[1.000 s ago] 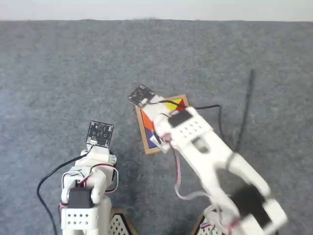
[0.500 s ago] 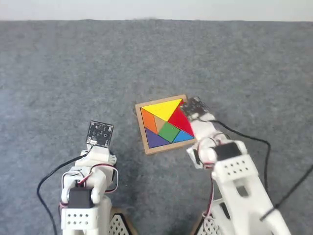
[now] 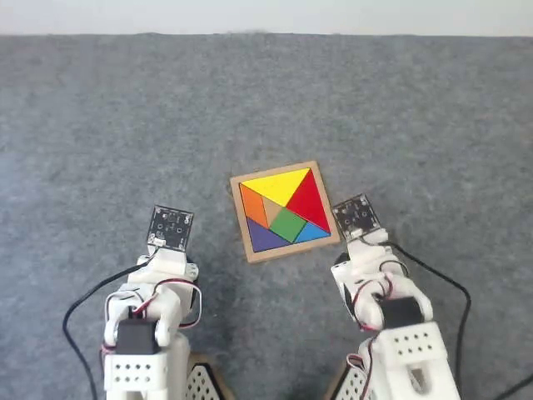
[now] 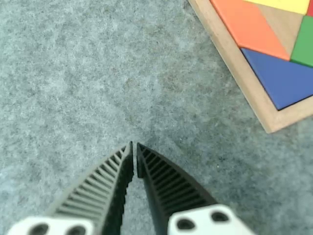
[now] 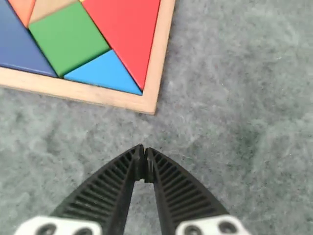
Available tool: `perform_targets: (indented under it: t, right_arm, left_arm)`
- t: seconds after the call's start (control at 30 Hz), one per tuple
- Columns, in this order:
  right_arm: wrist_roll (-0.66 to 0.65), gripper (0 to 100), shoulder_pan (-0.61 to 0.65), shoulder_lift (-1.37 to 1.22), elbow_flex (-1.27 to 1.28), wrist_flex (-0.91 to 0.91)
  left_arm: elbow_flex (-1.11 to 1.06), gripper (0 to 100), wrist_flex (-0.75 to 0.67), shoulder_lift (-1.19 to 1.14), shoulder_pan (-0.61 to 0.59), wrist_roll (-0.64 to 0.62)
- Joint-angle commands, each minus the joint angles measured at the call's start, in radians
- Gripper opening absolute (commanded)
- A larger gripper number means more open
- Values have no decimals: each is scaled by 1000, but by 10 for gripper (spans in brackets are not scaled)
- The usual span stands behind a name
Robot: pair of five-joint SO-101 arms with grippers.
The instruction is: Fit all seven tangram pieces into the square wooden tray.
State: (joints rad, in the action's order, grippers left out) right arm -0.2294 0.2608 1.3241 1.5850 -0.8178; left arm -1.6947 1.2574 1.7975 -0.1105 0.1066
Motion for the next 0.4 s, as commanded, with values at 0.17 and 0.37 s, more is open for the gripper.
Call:
perform_targets:
  t: [0.17,0.37]
  right_arm:
    - [2,8,-8,294,94,19]
    - [2,8,-10,460,101,-124]
  left_arm:
    - [12,13,5,20,-3,-9]
    - [12,13,5,20,-3,-9]
